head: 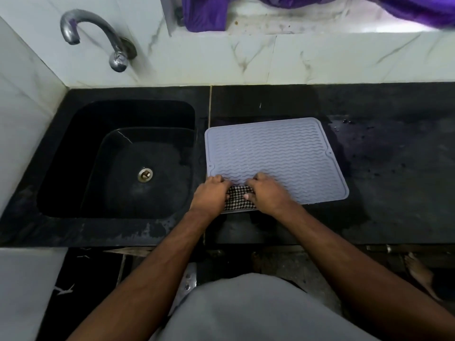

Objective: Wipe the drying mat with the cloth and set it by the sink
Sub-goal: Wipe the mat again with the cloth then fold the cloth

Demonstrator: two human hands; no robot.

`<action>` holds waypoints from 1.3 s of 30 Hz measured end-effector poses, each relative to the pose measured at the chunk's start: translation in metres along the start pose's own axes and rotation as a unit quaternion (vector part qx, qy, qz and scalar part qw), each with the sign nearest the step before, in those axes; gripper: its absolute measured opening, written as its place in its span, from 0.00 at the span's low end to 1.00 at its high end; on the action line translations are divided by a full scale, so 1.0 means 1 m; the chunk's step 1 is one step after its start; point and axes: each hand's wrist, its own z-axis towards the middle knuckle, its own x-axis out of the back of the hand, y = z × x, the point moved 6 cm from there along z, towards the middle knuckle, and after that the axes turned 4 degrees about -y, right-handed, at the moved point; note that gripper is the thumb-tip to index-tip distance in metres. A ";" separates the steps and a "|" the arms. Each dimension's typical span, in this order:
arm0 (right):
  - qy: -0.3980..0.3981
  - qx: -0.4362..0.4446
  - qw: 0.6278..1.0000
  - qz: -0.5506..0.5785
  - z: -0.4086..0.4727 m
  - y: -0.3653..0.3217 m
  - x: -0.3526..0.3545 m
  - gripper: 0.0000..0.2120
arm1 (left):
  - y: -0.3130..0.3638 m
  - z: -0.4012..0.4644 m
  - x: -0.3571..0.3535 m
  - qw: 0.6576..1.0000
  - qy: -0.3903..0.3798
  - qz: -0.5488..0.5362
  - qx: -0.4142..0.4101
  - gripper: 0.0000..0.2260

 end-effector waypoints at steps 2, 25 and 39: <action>-0.007 -0.002 1.000 0.011 -0.001 0.000 -0.003 0.20 | -0.002 0.001 0.000 1.000 0.001 -0.018 0.011 0.19; -0.109 0.163 0.981 -0.011 0.052 -0.162 -0.023 0.20 | -0.132 -0.135 -0.022 0.900 -0.007 -0.301 0.316 0.14; 0.028 0.109 0.990 0.081 0.043 -0.125 -0.012 0.20 | -0.094 -0.122 -0.020 0.911 0.071 -0.260 0.314 0.24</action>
